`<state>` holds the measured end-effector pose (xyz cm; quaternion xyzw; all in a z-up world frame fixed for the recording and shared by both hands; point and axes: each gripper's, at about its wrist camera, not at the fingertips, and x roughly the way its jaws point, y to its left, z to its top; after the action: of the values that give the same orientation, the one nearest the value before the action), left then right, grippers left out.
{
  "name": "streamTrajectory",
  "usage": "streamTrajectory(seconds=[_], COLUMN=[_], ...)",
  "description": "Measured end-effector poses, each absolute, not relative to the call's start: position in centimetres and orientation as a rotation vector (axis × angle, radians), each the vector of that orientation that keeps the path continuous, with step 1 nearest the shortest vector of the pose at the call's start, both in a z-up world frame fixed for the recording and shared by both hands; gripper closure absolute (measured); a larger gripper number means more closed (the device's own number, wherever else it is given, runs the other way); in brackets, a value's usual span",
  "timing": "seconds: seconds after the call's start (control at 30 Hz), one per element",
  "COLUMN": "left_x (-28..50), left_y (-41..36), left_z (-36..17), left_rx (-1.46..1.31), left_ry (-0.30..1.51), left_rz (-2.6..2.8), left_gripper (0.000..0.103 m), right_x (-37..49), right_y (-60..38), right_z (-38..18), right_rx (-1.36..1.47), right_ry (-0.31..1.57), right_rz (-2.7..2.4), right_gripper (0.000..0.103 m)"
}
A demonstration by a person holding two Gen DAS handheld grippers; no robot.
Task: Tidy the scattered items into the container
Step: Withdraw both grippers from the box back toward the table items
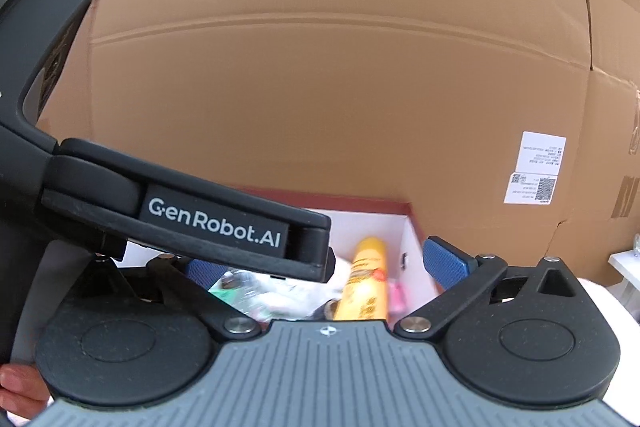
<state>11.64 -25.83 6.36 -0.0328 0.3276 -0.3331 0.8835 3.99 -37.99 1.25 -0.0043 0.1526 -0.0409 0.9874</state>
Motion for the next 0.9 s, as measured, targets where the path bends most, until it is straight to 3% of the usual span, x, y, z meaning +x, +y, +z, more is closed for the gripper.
streamTrajectory(seconds=[0.23, 0.9], left_x=[6.7, 1.2], left_y=[-19.6, -2.2], left_z=[5.3, -1.7], left_rx=[-0.075, -0.168], left_ry=[0.605, 0.666], left_rz=[-0.597, -0.340], left_gripper=[0.000, 0.000], right_x=[0.5, -4.5], right_y=[-33.5, -17.7], right_z=[0.4, -4.4], right_rx=[-0.032, -0.048], right_ry=[0.300, 0.488], right_rz=[-0.007, 0.255], right_gripper=[0.001, 0.001])
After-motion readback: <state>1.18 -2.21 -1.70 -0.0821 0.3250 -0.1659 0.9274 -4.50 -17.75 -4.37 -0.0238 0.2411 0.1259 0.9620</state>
